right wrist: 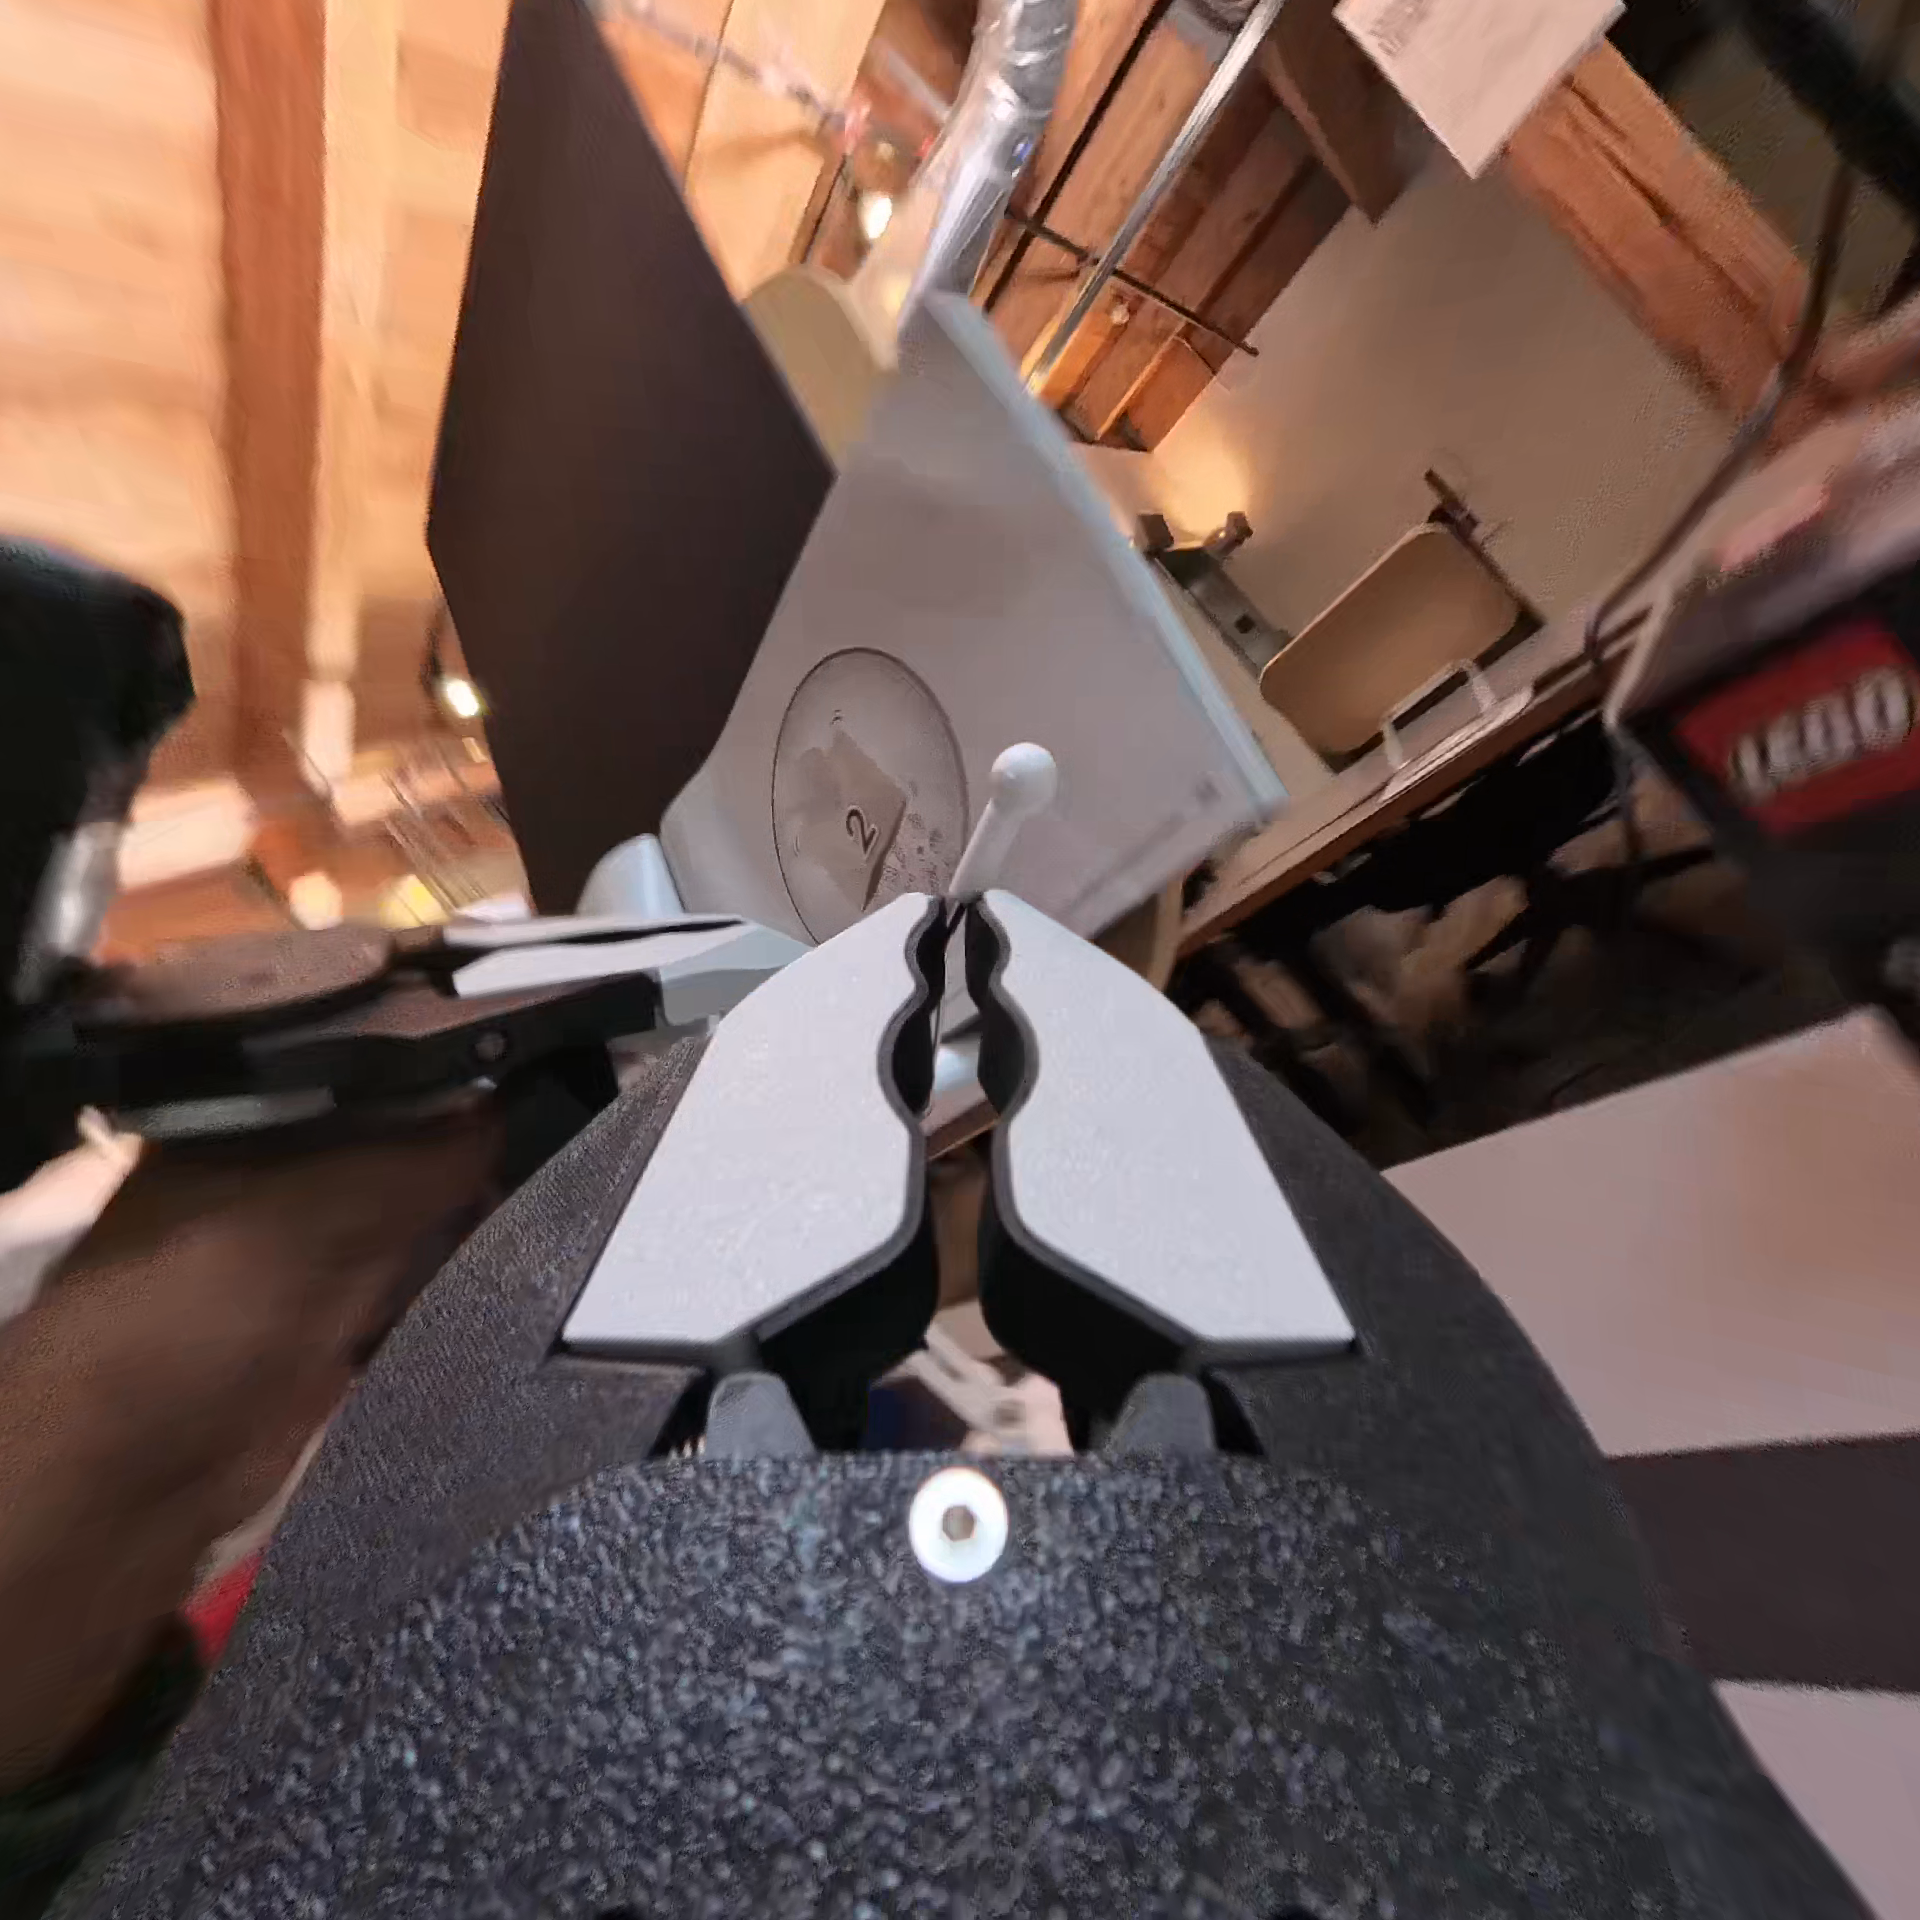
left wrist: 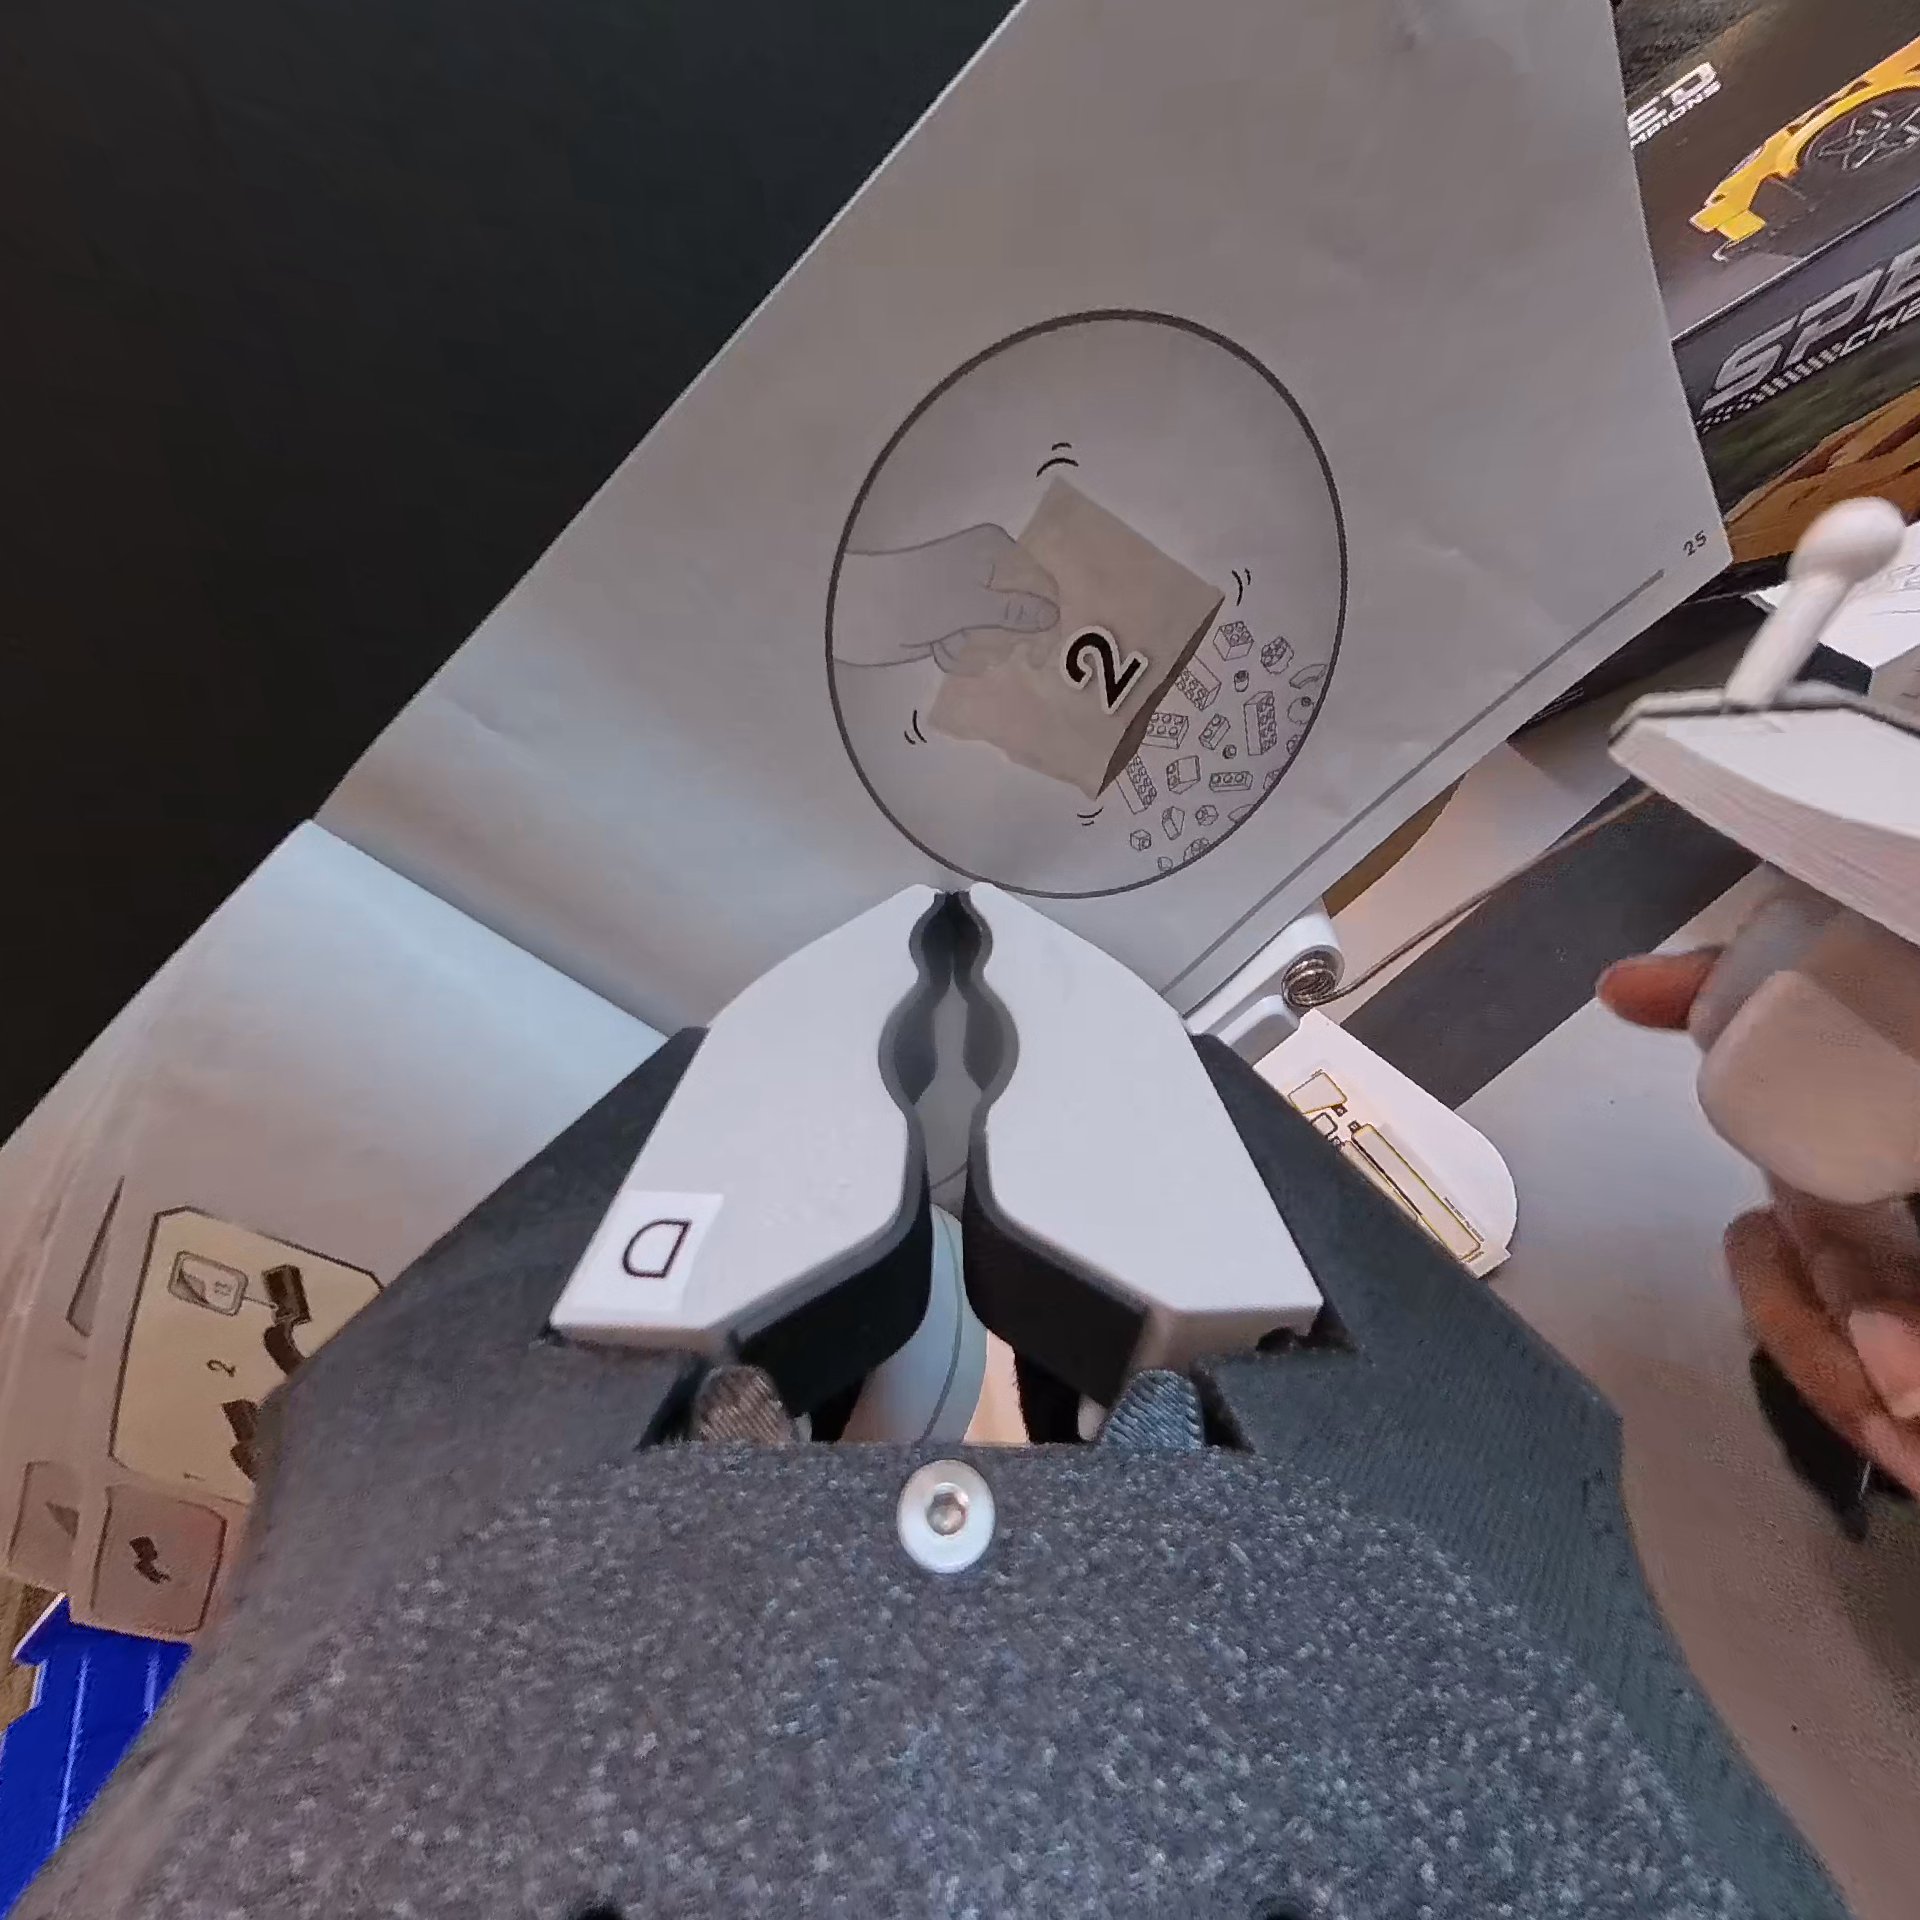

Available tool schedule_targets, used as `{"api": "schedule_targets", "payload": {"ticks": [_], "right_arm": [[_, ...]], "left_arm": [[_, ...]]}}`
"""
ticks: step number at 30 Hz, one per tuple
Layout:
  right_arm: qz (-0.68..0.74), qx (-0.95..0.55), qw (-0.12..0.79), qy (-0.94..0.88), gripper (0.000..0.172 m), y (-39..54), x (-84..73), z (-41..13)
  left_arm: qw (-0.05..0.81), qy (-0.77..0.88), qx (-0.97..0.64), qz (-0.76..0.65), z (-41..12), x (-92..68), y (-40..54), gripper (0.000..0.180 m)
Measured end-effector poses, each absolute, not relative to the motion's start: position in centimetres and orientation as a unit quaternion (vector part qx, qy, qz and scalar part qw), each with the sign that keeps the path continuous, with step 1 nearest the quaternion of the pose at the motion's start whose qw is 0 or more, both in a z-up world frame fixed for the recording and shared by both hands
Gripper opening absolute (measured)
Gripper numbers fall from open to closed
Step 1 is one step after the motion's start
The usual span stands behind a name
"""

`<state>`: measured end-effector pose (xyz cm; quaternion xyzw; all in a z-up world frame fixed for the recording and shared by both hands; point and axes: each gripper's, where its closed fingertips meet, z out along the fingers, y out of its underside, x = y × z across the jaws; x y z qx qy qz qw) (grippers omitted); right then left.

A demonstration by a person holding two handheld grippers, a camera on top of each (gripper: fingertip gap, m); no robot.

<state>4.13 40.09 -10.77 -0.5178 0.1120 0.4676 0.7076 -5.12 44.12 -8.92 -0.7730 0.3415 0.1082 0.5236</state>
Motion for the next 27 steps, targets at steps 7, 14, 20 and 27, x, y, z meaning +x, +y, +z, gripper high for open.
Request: {"api": "schedule_targets", "payload": {"ticks": [7,14,20,27], "right_arm": [[0.196,-0.669,0.693,-0.181,0.006,43.4,0.9,-8.1],[0.185,-0.661,0.65,-0.327,0.024,37.4,1.2,-7.1],[0.206,-0.675,0.512,-0.489,0.051,24.7,2.8,-13.2],[0.199,-0.733,0.408,-0.506,0.058,16.8,9.4,-20.1]], "left_arm": [[0.528,0.345,-0.771,0.088,-8.9,-5.1,43.9,0.0],[0.592,0.367,-0.717,0.02,-5.6,-4.5,37.1,0.0],[0.535,0.465,-0.689,-0.15,-8.0,-3.3,24.3,0.024],[0.296,0.581,-0.721,-0.233,-22.1,-4.2,11.4,0.07]]}}
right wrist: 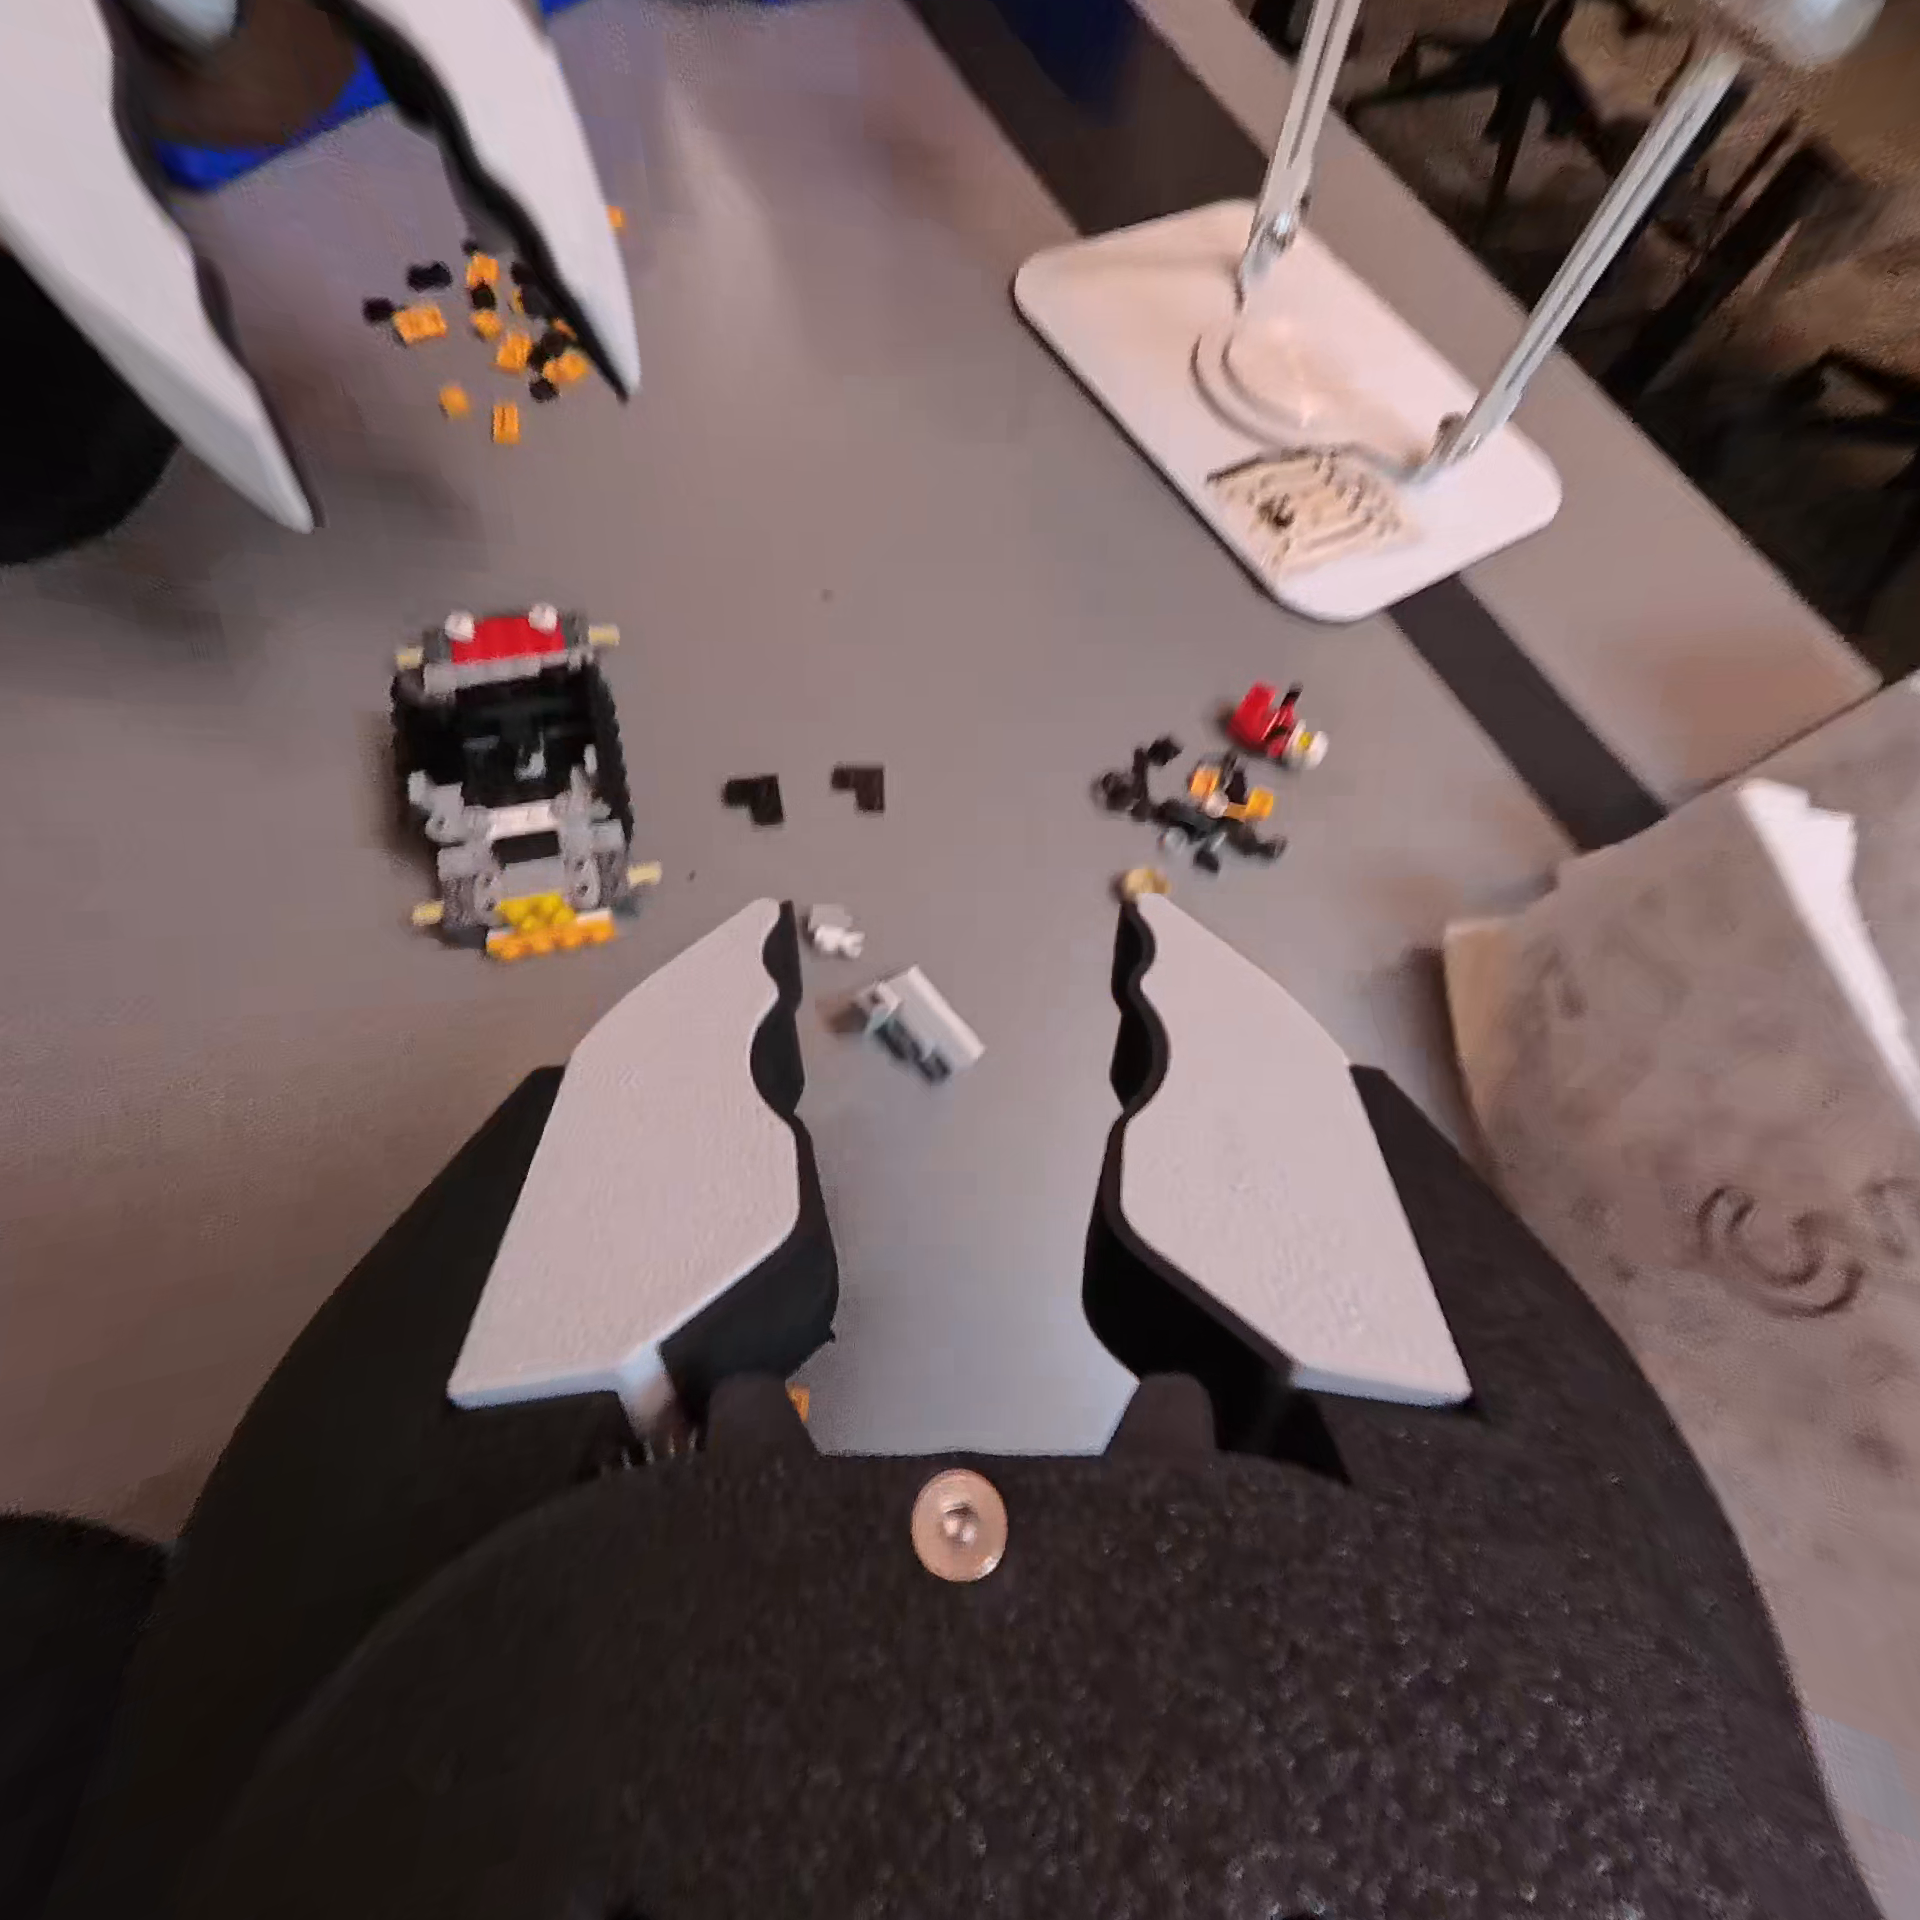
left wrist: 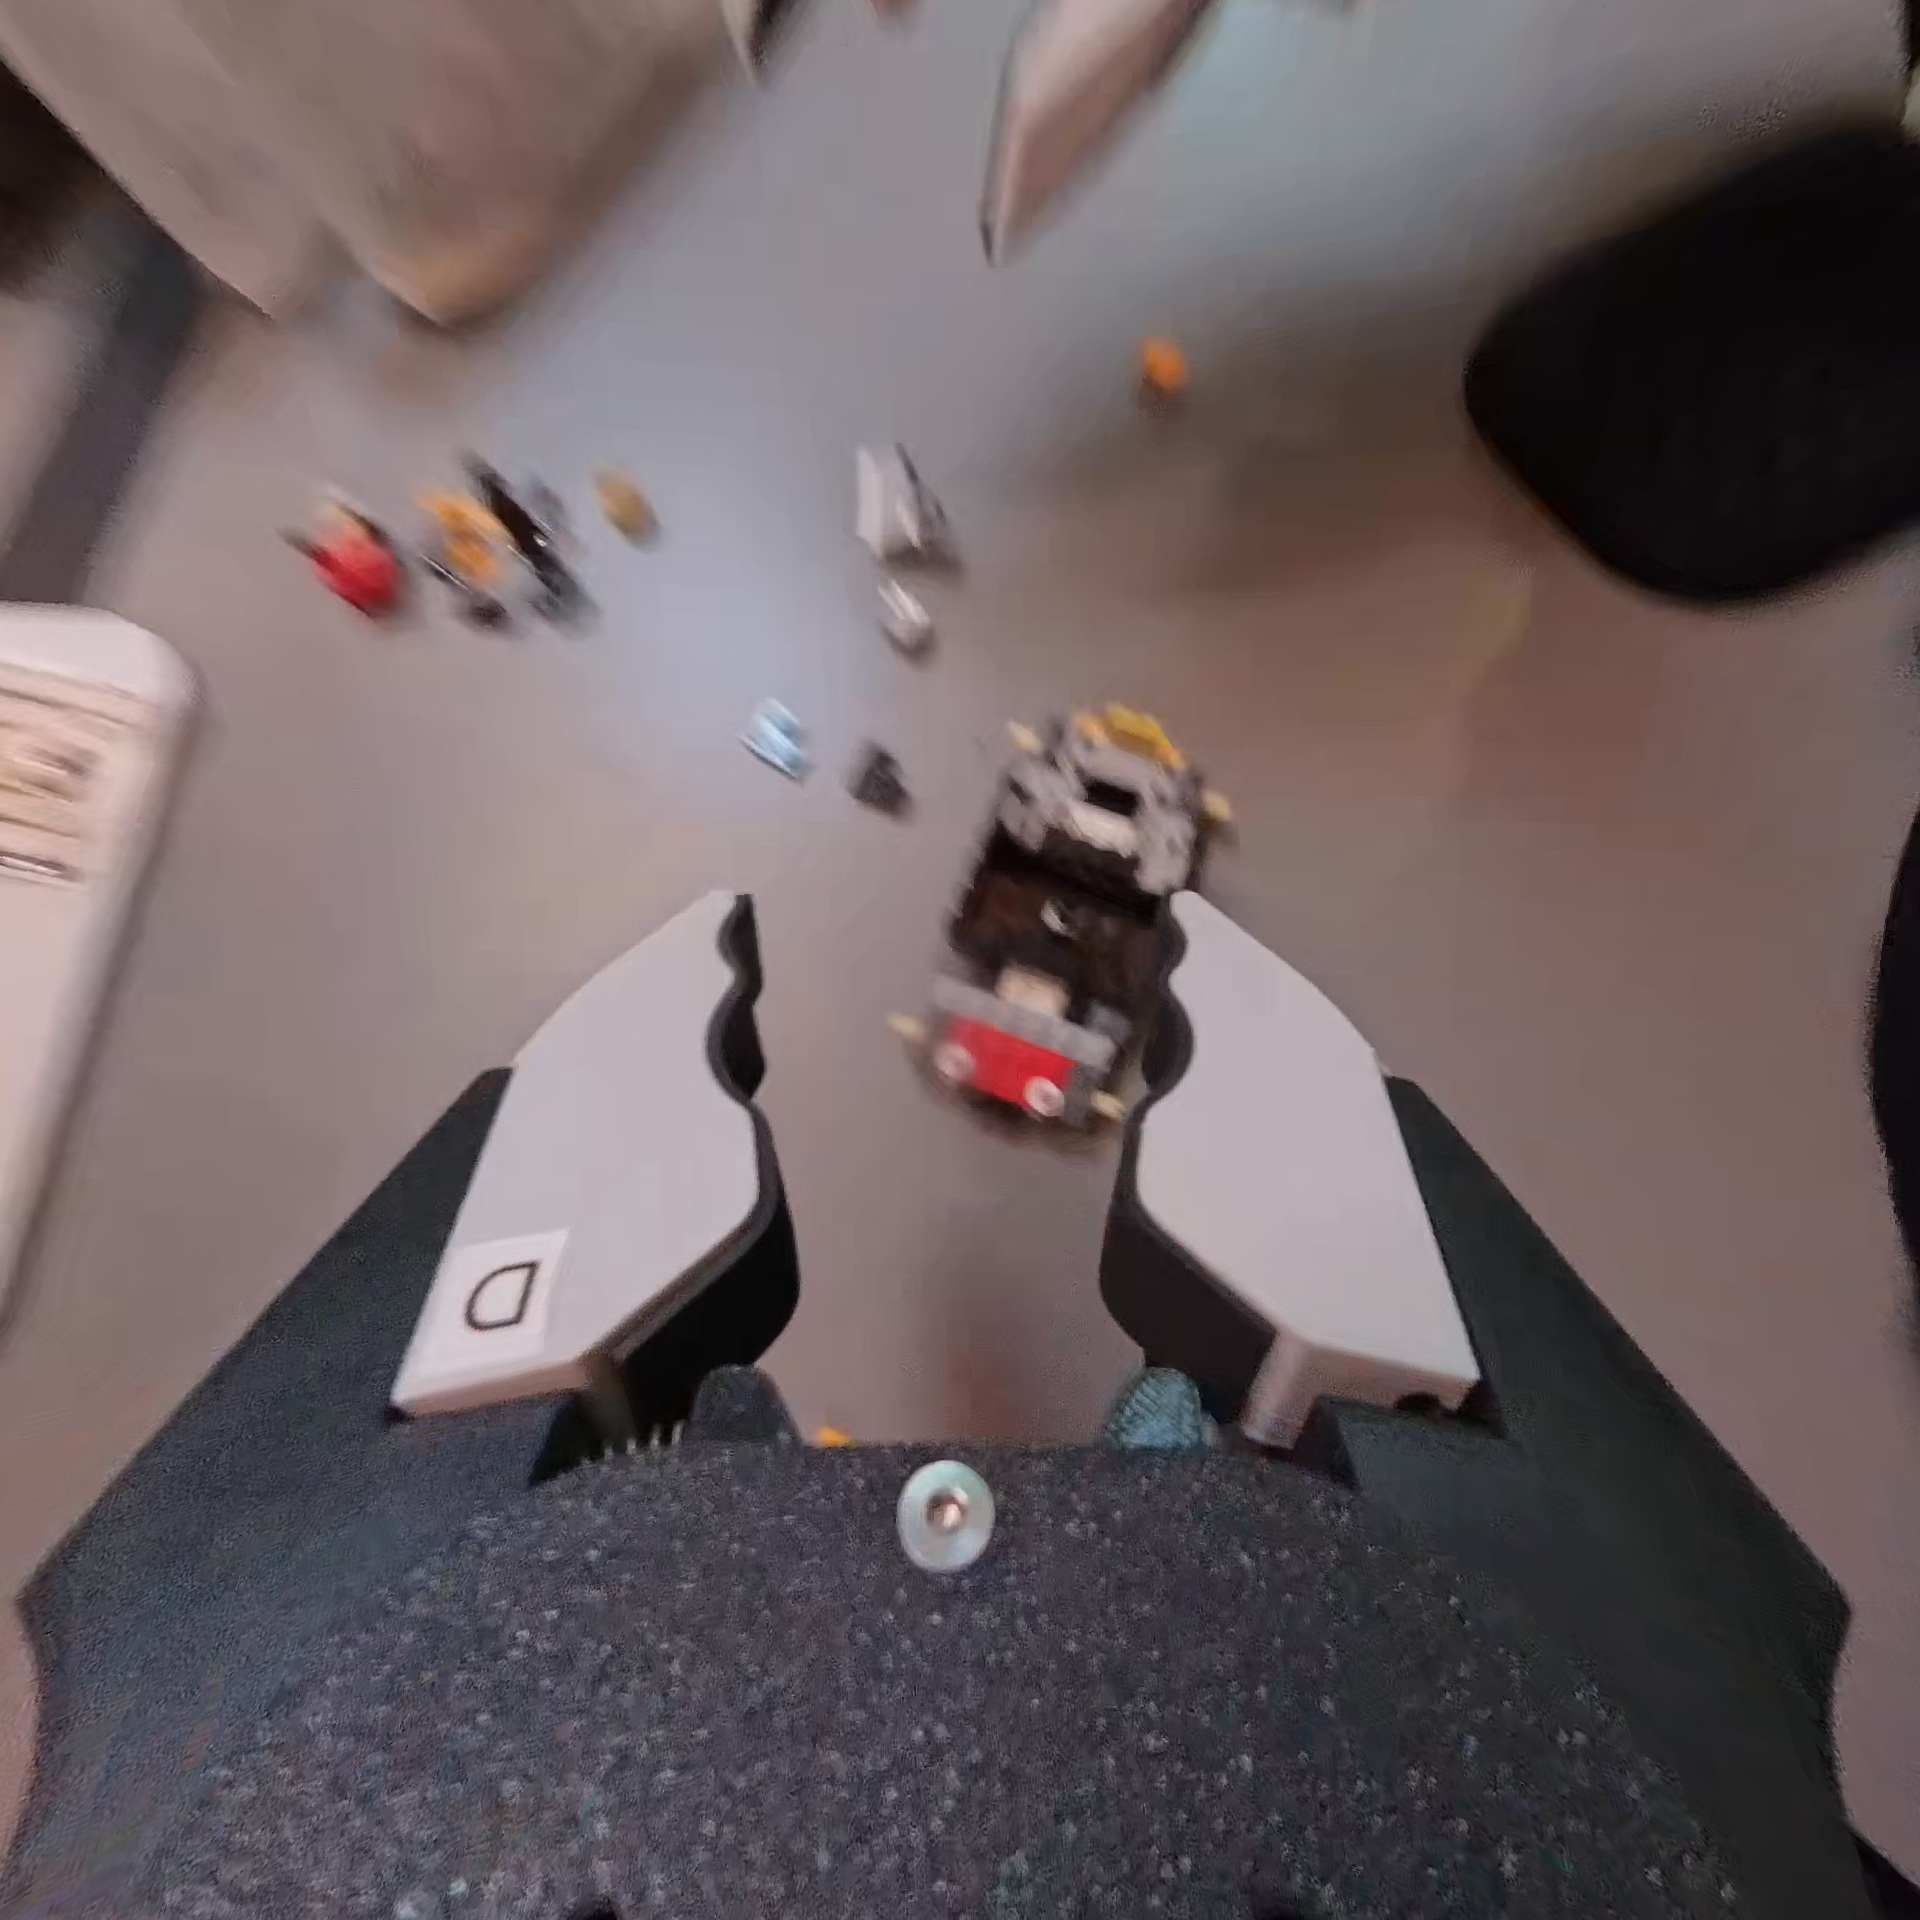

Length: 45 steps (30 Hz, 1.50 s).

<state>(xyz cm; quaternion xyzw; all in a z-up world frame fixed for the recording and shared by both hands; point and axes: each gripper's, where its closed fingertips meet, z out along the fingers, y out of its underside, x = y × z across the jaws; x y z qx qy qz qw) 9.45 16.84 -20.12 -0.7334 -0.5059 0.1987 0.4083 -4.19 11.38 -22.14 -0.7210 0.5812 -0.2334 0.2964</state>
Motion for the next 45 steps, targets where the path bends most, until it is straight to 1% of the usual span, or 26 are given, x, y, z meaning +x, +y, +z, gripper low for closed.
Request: {"api": "schedule_targets", "payload": {"ticks": [2,4,5,7,10,15,18,20,24,25,26,27,28,29,32,34,36,38,39,40,45], "right_arm": [[0.203,-0.746,0.4,-0.493,0.058,15.7,10.0,-21.5],[0.2,-0.753,0.397,-0.485,0.058,15.2,10.1,-22.7],[0.195,-0.757,0.39,-0.486,0.058,15.1,10.1,-23.5],[0.189,-0.765,0.371,-0.491,0.058,15.1,9.9,-25.0],[0.182,-0.767,0.342,-0.511,0.056,15.6,9.7,-26.9],[0.177,-0.759,0.301,-0.55,0.052,16.9,8.9,-28.4],[0.169,-0.749,0.27,-0.581,0.044,16.9,8.9,-29.1],[0.159,-0.745,0.263,-0.591,0.031,17.1,9.2,-29.4],[0.135,-0.752,0.256,-0.593,0.029,17.6,10.9,-29.4],[0.122,-0.754,0.257,-0.592,0.027,17.9,11.6,-29.3],[0.107,-0.757,0.261,-0.589,0.021,18.2,12.3,-29.2],[0.093,-0.761,0.258,-0.588,0.021,18.4,13.0,-29.2],[0.08,-0.765,0.255,-0.586,0.027,18.6,13.5,-29.2],[0.069,-0.767,0.257,-0.584,0.037,18.8,13.8,-29.0],[0.091,-0.748,0.278,-0.595,0.038,18.4,11.8,-27.7],[0.123,-0.729,0.275,-0.615,0.035,17.4,9.2,-27.4],[0.144,-0.714,0.25,-0.638,0.035,16.2,6.8,-28.0],[0.136,-0.7,0.225,-0.664,0.031,15.7,5.3,-29.1],[0.122,-0.696,0.21,-0.675,0.024,15.7,5.0,-29.7],[0.125,-0.695,0.202,-0.679,0.01,15.6,4.8,-29.7],[0.074,-0.721,0.119,-0.679,0.01,15.8,8.7,-29.8]], "left_arm": [[0.243,0.602,-0.735,-0.196,-27.0,-4.8,9.6,0.083],[0.201,0.621,-0.74,-0.162,-30.5,-5.1,8.5,0.096],[0.216,0.602,-0.745,-0.188,-30.3,-4.3,8.5,0.091],[0.224,0.591,-0.75,-0.195,-30.1,-4.0,9.1,0.067],[0.23,0.588,-0.751,-0.196,-30.1,-3.6,9.9,0.066],[0.266,0.585,-0.741,-0.197,-29.9,-2.1,10.9,0.066],[0.258,0.587,-0.736,-0.218,-30.0,-1.9,10.2,0.066],[0.263,0.577,-0.733,-0.246,-29.7,-1.7,9.9,0.068],[0.277,0.553,-0.738,-0.269,-28.8,-2.3,10.0,0.066],[0.279,0.552,-0.738,-0.269,-28.8,-2.6,10.1,0.064],[0.279,0.551,-0.74,-0.265,-28.9,-2.8,10.1,0.063],[0.278,0.551,-0.743,-0.259,-29.2,-3.1,10.3,0.062],[0.274,0.553,-0.744,-0.257,-29.4,-3.2,10.2,0.062],[0.27,0.555,-0.744,-0.258,-29.7,-3.2,10.1,0.061],[0.272,0.557,-0.742,-0.258,-29.9,-2.9,10.1,0.057],[0.274,0.56,-0.739,-0.255,-29.9,-2.9,10.1,0.055],[0.28,0.556,-0.74,-0.254,-29.8,-3.0,10.1,0.052],[0.286,0.553,-0.74,-0.254,-29.8,-3.0,10.2,0.049],[0.288,0.552,-0.74,-0.253,-29.8,-3.1,10.2,0.048],[0.289,0.55,-0.741,-0.256,-29.8,-3.1,10.2,0.048],[0.291,0.547,-0.743,-0.255,-29.8,-3.0,10.3,0.046]]}}
